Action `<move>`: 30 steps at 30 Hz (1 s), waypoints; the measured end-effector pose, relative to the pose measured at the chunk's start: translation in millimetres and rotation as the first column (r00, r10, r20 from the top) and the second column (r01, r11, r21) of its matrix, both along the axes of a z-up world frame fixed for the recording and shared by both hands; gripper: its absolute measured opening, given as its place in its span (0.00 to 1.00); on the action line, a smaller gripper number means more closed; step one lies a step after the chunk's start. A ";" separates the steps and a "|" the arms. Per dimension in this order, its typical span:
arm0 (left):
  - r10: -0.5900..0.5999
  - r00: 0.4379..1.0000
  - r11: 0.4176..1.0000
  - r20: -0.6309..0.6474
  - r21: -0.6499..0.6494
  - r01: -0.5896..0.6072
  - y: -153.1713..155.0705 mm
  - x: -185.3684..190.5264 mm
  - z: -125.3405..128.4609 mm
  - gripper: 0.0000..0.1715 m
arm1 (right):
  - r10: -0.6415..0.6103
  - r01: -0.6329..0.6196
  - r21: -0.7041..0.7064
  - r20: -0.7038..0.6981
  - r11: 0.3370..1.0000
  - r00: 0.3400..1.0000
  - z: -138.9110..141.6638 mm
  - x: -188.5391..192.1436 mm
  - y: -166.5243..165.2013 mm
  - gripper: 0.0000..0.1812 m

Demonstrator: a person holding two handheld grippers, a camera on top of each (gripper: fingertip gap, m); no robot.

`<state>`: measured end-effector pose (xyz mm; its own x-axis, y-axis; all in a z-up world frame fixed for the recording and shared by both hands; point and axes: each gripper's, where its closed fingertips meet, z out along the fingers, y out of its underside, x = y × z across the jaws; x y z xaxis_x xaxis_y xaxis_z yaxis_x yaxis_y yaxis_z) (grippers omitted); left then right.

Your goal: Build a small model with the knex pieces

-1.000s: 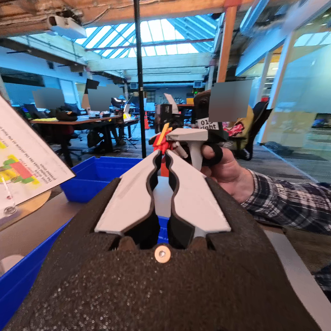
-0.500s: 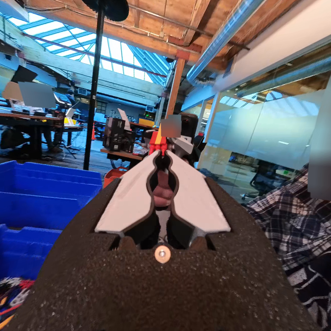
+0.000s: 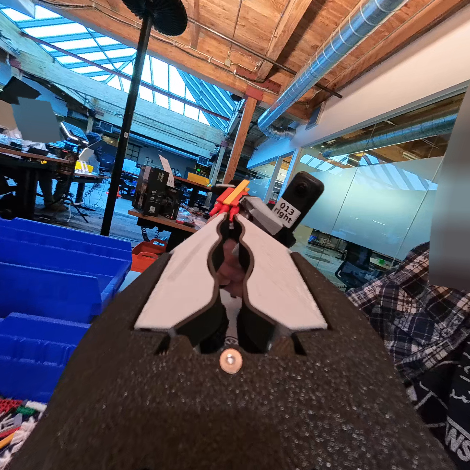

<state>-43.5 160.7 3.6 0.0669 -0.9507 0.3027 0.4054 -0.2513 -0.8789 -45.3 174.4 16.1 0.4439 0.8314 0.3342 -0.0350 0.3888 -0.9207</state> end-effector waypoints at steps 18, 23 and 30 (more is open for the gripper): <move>0.143 0.948 0.987 -0.283 0.105 -0.118 11.6 36.5 -17.9 0.00 | -0.329 0.287 0.168 0.354 0.943 0.875 -92.6 -28.2 47.1 0.10; 0.266 0.927 0.963 -0.266 0.027 -0.268 44.5 -3.6 -15.7 0.00 | -0.376 0.374 0.091 0.424 0.923 0.824 -98.5 0.4 71.4 0.10; 0.338 0.874 0.940 -0.350 0.081 -0.331 46.0 -10.9 -14.1 0.00 | -0.298 0.336 -0.032 0.386 0.941 0.873 -71.1 20.0 57.1 0.10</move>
